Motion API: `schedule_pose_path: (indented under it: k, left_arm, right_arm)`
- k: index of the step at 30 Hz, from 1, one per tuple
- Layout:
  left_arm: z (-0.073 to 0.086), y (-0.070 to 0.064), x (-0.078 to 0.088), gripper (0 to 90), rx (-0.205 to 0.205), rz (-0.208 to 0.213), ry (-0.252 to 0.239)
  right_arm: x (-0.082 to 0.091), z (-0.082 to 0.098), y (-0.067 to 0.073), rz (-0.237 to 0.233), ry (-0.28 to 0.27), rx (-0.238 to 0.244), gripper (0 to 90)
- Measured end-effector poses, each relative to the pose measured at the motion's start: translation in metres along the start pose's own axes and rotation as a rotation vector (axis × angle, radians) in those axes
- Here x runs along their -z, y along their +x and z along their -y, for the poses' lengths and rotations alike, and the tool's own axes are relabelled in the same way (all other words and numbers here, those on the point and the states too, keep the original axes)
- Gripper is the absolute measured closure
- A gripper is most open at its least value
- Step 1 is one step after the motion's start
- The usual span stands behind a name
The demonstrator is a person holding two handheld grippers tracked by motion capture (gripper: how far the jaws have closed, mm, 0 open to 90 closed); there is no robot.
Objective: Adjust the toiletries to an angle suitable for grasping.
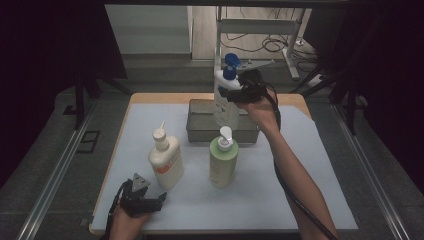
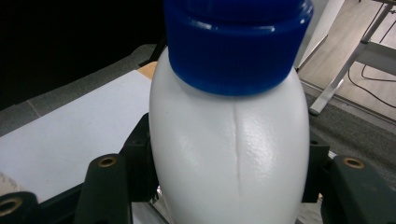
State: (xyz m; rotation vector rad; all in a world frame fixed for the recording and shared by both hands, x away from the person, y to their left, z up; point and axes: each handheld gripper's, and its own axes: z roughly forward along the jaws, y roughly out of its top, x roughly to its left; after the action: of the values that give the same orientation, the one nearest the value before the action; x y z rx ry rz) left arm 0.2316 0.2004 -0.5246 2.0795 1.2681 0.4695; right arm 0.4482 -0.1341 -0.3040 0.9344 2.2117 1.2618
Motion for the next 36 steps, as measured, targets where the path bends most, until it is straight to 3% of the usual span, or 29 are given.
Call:
schedule_pose_path:
  k: [19,36]
  left_arm:
    - [0.000,0.000,0.000,12.1,0.002,0.001,0.001]
    - [0.000,0.000,0.000,12.1,-0.001,0.002,0.004]
  right_arm:
    - [-0.028,-0.006,0.003,0.031,-0.017,-0.004,41.0]
    - [-0.057,0.005,0.009,0.032,-0.002,-0.001,41.0]
